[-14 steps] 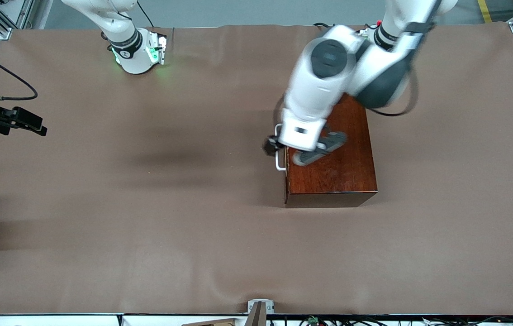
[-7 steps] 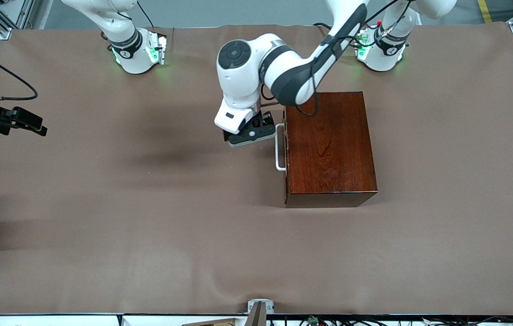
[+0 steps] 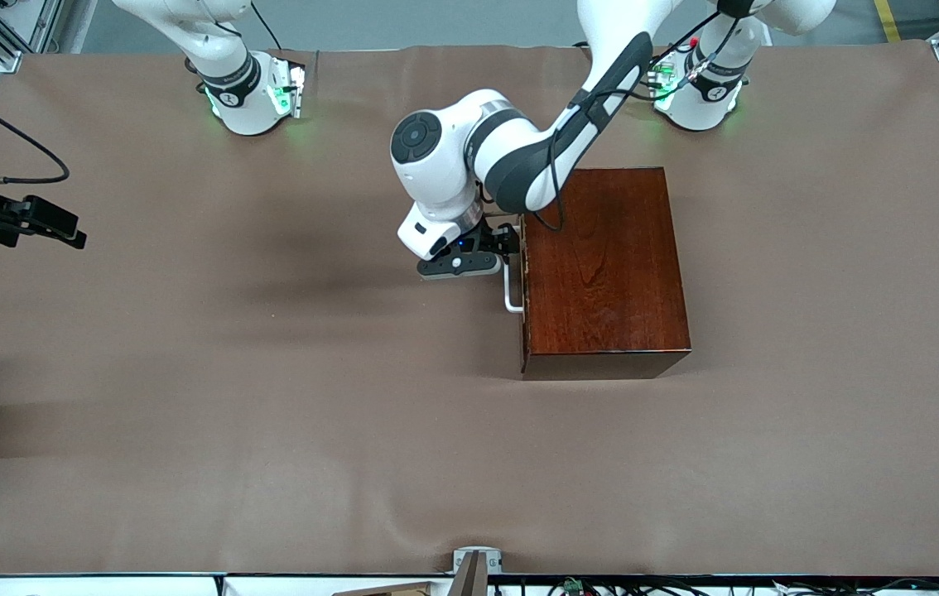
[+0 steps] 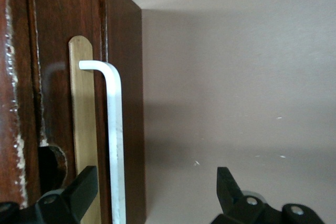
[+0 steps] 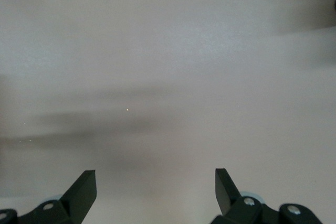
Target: Open drawer, take yellow block, close drawer
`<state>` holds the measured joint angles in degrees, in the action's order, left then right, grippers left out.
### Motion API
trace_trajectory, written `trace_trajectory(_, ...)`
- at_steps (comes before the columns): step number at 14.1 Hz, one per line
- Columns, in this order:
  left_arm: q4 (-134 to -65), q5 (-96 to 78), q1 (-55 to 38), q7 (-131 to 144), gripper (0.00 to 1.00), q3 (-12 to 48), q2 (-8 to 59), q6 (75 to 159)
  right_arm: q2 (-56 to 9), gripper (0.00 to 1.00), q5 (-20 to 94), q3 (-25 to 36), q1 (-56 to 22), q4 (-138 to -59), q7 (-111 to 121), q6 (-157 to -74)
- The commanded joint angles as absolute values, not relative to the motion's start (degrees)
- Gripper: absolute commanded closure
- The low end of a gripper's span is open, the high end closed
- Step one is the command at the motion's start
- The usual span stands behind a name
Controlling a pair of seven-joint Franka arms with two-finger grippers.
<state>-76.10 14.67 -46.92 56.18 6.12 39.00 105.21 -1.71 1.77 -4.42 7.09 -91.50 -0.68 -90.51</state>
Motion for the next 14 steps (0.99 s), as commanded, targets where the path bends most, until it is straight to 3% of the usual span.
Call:
trace_trajectory(1, -73.65, 16.35, -47.55, 55.46, 0.00, 5.98, 40.60, 101.70, -1.49, 0.00, 1.32, -4.75, 7.29, -91.49, -1.32, -90.62)
trace_trajectory(6, -73.39, 16.17, -47.73, 57.73, 0.00, 5.80, 42.09, 100.81, -1.49, 0.00, 1.32, -4.75, 7.21, -91.49, -1.32, -90.62)
trace_trajectory(14, -72.16, 16.08, -47.37, 63.63, 0.00, 5.71, 44.30, 107.04, -1.49, 0.00, 1.32, -4.75, 7.29, -91.49, -1.32, -90.62)
